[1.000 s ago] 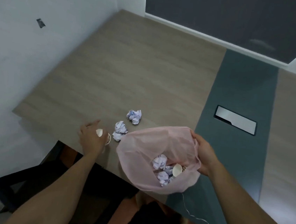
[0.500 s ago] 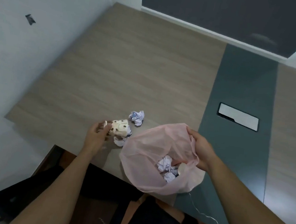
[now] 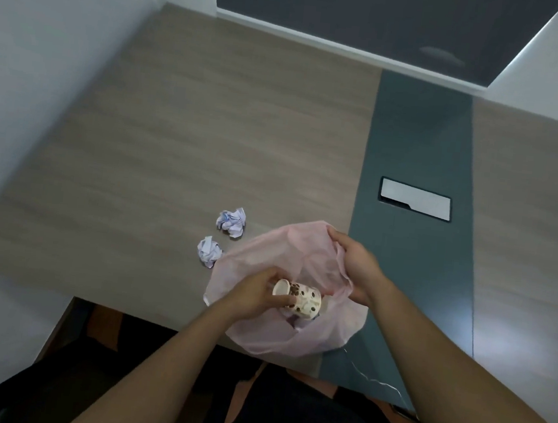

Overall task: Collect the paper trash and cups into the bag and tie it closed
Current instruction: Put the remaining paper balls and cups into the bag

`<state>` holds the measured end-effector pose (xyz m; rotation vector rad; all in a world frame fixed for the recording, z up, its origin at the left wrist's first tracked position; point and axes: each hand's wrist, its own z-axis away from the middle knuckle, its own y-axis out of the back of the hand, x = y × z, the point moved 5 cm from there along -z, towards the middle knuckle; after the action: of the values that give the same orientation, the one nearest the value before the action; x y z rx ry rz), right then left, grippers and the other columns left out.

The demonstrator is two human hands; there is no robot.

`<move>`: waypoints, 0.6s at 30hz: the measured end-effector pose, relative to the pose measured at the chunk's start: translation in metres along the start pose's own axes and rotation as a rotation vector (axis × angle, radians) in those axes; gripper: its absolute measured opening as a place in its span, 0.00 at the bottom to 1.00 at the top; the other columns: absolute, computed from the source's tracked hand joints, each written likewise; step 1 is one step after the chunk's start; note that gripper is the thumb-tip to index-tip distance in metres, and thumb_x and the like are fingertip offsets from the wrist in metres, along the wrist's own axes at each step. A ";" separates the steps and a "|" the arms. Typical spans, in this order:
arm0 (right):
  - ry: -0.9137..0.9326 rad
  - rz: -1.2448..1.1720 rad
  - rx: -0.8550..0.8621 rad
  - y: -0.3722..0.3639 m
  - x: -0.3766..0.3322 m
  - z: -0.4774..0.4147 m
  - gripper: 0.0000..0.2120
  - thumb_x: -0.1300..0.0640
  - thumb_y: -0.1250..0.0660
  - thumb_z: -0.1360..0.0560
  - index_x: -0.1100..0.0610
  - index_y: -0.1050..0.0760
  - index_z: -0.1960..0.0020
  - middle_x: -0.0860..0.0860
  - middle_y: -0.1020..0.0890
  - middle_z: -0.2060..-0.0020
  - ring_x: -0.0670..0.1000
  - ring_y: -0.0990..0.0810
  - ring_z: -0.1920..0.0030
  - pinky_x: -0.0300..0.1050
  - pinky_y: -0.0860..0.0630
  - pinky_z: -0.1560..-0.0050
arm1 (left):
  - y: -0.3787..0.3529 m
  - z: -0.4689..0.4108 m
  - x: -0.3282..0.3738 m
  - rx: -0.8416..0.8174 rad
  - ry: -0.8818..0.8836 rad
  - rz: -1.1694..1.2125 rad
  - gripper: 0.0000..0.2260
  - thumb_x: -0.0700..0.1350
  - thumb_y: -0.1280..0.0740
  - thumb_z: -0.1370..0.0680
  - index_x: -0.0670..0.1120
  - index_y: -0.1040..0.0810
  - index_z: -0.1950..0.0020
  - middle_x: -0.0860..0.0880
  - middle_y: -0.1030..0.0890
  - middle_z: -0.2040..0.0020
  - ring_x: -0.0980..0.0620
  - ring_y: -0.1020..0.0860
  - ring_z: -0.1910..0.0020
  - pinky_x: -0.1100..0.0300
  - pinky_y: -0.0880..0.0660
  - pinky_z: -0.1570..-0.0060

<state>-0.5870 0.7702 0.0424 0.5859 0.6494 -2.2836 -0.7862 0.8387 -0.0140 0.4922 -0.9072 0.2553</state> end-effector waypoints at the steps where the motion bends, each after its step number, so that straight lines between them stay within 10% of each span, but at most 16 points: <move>1: 0.004 -0.003 0.001 0.002 0.000 0.000 0.20 0.46 0.30 0.14 0.59 0.13 0.32 0.61 0.12 0.37 0.64 0.12 0.37 0.59 0.14 0.38 | -0.005 -0.003 0.000 0.017 0.002 -0.022 0.24 0.50 0.18 0.24 0.47 0.19 0.31 0.49 0.14 0.38 0.48 0.16 0.39 0.61 0.21 0.40; 6: -0.003 -0.014 0.005 0.006 0.002 -0.002 0.22 0.46 0.31 0.14 0.60 0.16 0.29 0.64 0.14 0.33 0.67 0.15 0.32 0.64 0.17 0.32 | 0.000 -0.011 0.015 0.060 -0.023 -0.104 0.31 0.58 0.20 0.23 0.49 0.23 0.23 0.54 0.19 0.31 0.53 0.19 0.36 0.55 0.22 0.33; 11: -0.014 -0.030 0.019 0.014 0.001 -0.001 0.22 0.45 0.32 0.14 0.60 0.17 0.28 0.65 0.15 0.33 0.69 0.16 0.32 0.71 0.21 0.28 | 0.071 -0.001 0.016 0.544 -0.140 0.141 0.09 0.51 0.32 0.15 0.52 0.14 0.48 0.56 0.12 0.54 0.60 0.15 0.57 0.64 0.20 0.54; 15: 0.004 -0.066 0.050 0.024 -0.006 0.002 0.23 0.46 0.32 0.14 0.61 0.17 0.28 0.65 0.15 0.33 0.69 0.16 0.31 0.73 0.23 0.27 | 0.106 0.023 -0.038 0.917 0.134 0.189 0.06 0.44 0.34 0.15 0.44 0.19 0.48 0.45 0.16 0.52 0.45 0.18 0.51 0.49 0.21 0.48; 18: 0.019 -0.086 0.064 0.031 -0.010 0.003 0.23 0.46 0.31 0.15 0.61 0.16 0.29 0.65 0.15 0.33 0.69 0.16 0.32 0.74 0.23 0.28 | 0.095 0.032 -0.086 0.775 0.430 0.129 0.08 0.39 0.33 0.18 0.36 0.21 0.41 0.35 0.17 0.41 0.36 0.18 0.40 0.41 0.21 0.37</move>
<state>-0.5585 0.7532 0.0420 0.6216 0.6238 -2.3888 -0.8988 0.9033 -0.0383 1.0454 -0.3896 0.8117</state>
